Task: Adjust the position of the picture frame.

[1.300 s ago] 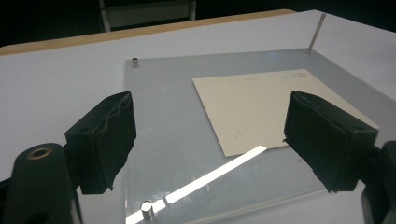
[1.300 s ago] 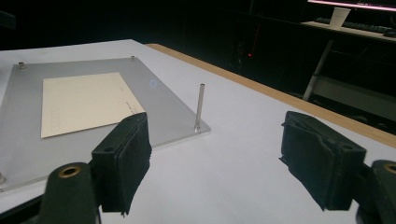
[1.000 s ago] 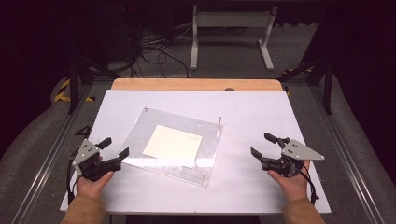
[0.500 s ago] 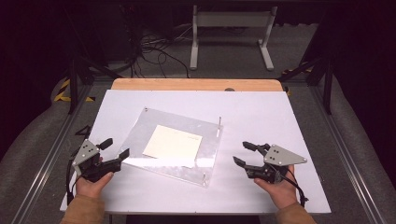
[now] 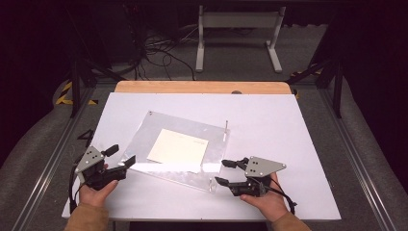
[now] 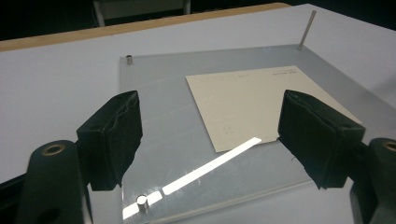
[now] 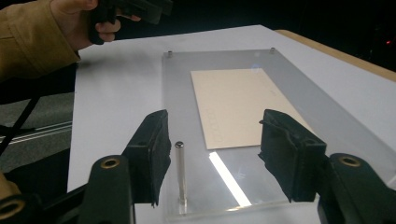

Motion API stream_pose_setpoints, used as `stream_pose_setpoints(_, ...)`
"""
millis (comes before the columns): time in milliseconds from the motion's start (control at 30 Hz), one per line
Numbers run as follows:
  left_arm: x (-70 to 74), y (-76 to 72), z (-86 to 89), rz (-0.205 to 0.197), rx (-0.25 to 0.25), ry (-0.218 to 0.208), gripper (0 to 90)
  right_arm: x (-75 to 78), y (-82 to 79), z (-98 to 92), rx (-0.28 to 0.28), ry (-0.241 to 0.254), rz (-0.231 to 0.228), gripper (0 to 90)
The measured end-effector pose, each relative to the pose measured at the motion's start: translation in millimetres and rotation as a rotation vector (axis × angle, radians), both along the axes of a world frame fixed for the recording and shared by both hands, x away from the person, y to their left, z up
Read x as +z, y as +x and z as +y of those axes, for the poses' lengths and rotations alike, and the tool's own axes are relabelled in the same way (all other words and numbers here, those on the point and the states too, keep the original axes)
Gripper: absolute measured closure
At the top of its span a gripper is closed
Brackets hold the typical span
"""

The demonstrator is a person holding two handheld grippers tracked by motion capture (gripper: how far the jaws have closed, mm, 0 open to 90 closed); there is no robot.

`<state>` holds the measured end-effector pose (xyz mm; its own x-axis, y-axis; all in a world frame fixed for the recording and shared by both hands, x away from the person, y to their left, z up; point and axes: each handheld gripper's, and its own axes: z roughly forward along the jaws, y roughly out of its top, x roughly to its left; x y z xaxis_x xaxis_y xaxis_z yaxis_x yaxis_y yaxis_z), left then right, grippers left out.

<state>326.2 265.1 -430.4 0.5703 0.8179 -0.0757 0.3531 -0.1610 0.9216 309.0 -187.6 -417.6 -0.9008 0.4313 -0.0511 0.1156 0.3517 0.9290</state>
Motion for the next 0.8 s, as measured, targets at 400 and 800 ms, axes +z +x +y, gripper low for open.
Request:
stream_pose_setpoints(400, -1.3, 0.6, 0.3, 0.003, 0.006, 0.013, 22.2, -15.2, 0.5, 25.7, 0.049, -0.078, 0.084, 47.3)
stream_pose_setpoints(800, -3.4, 2.0, 0.8, 0.013, 0.006, 0.015, 22.2, -28.1, 8.2, 33.7, 0.047, -0.169, 0.157, 59.4)
